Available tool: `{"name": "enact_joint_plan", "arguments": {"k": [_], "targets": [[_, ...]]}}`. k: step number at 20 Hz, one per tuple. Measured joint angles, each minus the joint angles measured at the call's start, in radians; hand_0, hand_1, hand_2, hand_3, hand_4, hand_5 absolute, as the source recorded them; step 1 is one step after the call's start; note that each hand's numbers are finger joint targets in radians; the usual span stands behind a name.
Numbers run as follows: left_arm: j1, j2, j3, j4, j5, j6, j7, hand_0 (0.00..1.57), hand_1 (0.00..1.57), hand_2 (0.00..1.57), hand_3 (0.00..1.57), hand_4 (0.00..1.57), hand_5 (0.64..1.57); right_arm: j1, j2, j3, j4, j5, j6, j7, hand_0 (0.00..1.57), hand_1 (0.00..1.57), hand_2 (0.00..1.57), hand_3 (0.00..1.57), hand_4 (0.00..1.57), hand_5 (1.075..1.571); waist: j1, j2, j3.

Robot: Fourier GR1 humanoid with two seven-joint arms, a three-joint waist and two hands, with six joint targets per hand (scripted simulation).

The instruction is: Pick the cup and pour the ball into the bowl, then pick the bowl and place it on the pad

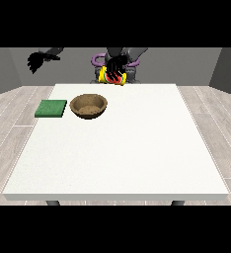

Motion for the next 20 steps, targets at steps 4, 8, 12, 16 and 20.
{"name": "enact_joint_plan", "arguments": {"k": [4,8,12,16,20], "targets": [[-0.028,-0.016,-0.118,0.042,-0.141,-0.089,0.027,1.50,1.50,1.57,1.57,1.49,1.236,-0.007,0.003,0.005,0.010,-0.001,0.008,0.005,0.00,0.00,0.00,0.00,0.00,1.571,-0.008,-0.010,-0.0005],[-0.062,-0.033,-0.197,0.053,-0.240,-0.177,0.018,1.45,1.45,1.57,1.57,1.53,1.143,-0.009,-0.013,-0.008,0.035,0.001,0.006,-0.008,0.00,0.00,0.00,0.00,0.00,1.571,0.015,-0.015,-0.0008],[-0.069,-0.054,-0.227,0.046,-0.302,-0.243,-0.009,1.45,1.45,1.57,1.57,1.53,1.134,-0.008,-0.021,-0.012,0.041,0.001,0.005,0.001,0.00,0.00,0.00,0.00,0.00,1.571,0.027,-0.026,-0.0014],[-0.070,-0.046,-0.207,0.032,-0.331,-0.244,-0.021,1.48,1.48,1.57,1.57,1.50,1.222,-0.024,0.013,0.003,0.027,-0.001,-0.032,0.043,0.00,0.00,0.00,0.00,0.10,1.565,0.041,-0.016,-0.0023],[-0.038,-0.062,-0.006,-0.052,-0.145,-0.140,0.027,1.30,1.30,1.57,1.57,1.57,1.156,-0.029,0.027,-0.010,0.033,-0.008,-0.070,0.064,0.00,0.00,0.00,0.00,0.25,1.567,0.101,-0.009,-0.0080]]}}
